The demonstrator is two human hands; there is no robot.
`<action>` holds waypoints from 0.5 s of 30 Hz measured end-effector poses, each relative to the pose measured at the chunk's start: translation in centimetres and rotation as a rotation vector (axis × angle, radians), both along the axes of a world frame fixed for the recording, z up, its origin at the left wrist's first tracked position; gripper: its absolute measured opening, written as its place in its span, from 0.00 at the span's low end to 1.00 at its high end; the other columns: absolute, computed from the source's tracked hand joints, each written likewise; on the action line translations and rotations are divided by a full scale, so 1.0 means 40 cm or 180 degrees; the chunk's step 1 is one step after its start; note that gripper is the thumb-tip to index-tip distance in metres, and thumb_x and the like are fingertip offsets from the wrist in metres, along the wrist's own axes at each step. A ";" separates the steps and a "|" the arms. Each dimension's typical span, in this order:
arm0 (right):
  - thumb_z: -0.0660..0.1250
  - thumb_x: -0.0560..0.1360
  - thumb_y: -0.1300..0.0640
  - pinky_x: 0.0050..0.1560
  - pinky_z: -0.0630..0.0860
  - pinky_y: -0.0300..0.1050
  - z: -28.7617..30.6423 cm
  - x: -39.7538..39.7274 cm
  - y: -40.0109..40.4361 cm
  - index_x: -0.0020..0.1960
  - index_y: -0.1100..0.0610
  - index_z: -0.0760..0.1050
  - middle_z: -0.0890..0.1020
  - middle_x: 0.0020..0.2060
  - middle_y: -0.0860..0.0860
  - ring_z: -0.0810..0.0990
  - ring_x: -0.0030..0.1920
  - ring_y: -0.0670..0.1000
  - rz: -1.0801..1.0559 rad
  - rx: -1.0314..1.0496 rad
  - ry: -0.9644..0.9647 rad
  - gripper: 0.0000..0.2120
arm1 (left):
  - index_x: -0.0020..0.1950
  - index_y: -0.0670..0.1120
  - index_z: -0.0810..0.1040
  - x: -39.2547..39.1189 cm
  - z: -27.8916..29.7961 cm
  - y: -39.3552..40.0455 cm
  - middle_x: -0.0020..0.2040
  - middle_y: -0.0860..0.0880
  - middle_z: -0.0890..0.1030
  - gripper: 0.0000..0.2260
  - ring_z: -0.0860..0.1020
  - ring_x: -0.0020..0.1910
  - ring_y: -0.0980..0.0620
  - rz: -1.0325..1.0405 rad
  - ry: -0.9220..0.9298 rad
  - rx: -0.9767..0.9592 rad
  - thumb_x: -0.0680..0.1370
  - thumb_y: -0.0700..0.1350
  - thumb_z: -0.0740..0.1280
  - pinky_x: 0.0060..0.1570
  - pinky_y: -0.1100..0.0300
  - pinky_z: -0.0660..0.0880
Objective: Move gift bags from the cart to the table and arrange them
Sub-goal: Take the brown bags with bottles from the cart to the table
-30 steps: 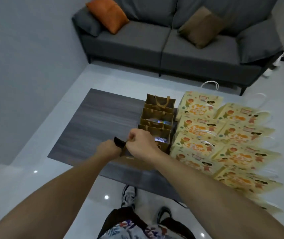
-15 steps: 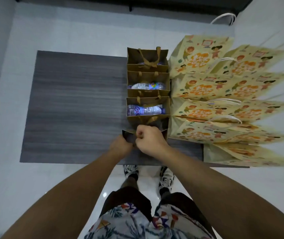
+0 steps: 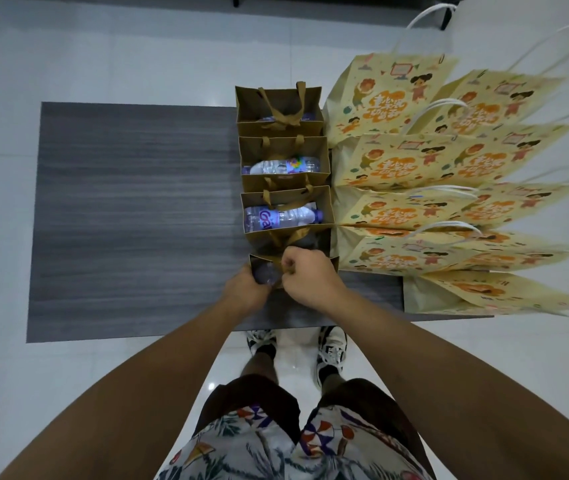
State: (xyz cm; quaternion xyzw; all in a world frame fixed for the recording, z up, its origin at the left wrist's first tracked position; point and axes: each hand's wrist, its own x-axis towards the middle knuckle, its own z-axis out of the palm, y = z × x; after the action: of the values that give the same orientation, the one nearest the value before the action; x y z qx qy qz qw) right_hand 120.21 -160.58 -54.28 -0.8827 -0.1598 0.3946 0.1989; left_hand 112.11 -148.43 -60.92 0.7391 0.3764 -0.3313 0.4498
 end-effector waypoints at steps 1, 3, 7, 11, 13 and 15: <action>0.67 0.72 0.61 0.46 0.80 0.53 -0.001 0.002 0.001 0.44 0.51 0.74 0.79 0.42 0.50 0.78 0.45 0.54 0.0001 -0.0005 -0.0010 0.05 | 0.72 0.45 0.67 -0.001 0.000 -0.001 0.64 0.40 0.78 0.23 0.77 0.61 0.41 0.0009 -0.0007 -0.0003 0.79 0.47 0.69 0.54 0.51 0.75; 0.68 0.73 0.60 0.48 0.80 0.53 -0.003 0.004 0.002 0.46 0.52 0.75 0.80 0.43 0.50 0.78 0.46 0.54 0.0003 -0.0014 -0.0044 0.05 | 0.72 0.45 0.68 -0.004 0.000 -0.001 0.64 0.41 0.78 0.23 0.77 0.60 0.41 0.0026 -0.0031 -0.0010 0.80 0.47 0.69 0.52 0.53 0.74; 0.68 0.75 0.57 0.50 0.80 0.54 -0.003 -0.001 0.003 0.50 0.53 0.76 0.81 0.46 0.51 0.79 0.48 0.54 0.0090 -0.0068 -0.0165 0.05 | 0.69 0.45 0.71 -0.010 0.004 0.002 0.61 0.42 0.79 0.18 0.77 0.59 0.41 0.0004 -0.0016 0.0030 0.80 0.46 0.68 0.54 0.52 0.75; 0.68 0.76 0.54 0.53 0.80 0.55 0.003 -0.005 -0.003 0.57 0.52 0.77 0.82 0.50 0.52 0.81 0.51 0.55 0.0018 -0.0072 -0.0219 0.10 | 0.62 0.47 0.73 0.005 0.023 0.019 0.57 0.45 0.80 0.14 0.78 0.56 0.43 -0.0030 -0.0047 0.0149 0.79 0.48 0.69 0.58 0.48 0.78; 0.69 0.76 0.54 0.57 0.79 0.54 0.007 -0.008 -0.016 0.64 0.51 0.76 0.82 0.55 0.53 0.80 0.56 0.56 -0.0072 -0.0099 -0.0295 0.16 | 0.61 0.47 0.75 0.032 0.042 0.027 0.54 0.45 0.81 0.14 0.79 0.52 0.46 -0.0173 -0.0214 0.0350 0.78 0.50 0.69 0.53 0.49 0.79; 0.70 0.76 0.53 0.60 0.77 0.53 0.014 -0.012 -0.038 0.69 0.52 0.73 0.80 0.60 0.54 0.78 0.60 0.57 -0.0087 -0.0134 -0.0455 0.22 | 0.62 0.48 0.76 0.065 0.070 0.028 0.52 0.47 0.80 0.12 0.77 0.47 0.50 -0.0390 -0.0443 0.0586 0.79 0.48 0.68 0.44 0.57 0.75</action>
State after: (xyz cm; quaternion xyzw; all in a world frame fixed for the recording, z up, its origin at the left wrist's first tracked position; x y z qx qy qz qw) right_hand 119.74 -162.09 -53.73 -0.9147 -0.1533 0.3310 0.1737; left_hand 114.71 -147.32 -58.14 0.8201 0.3273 -0.2701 0.3840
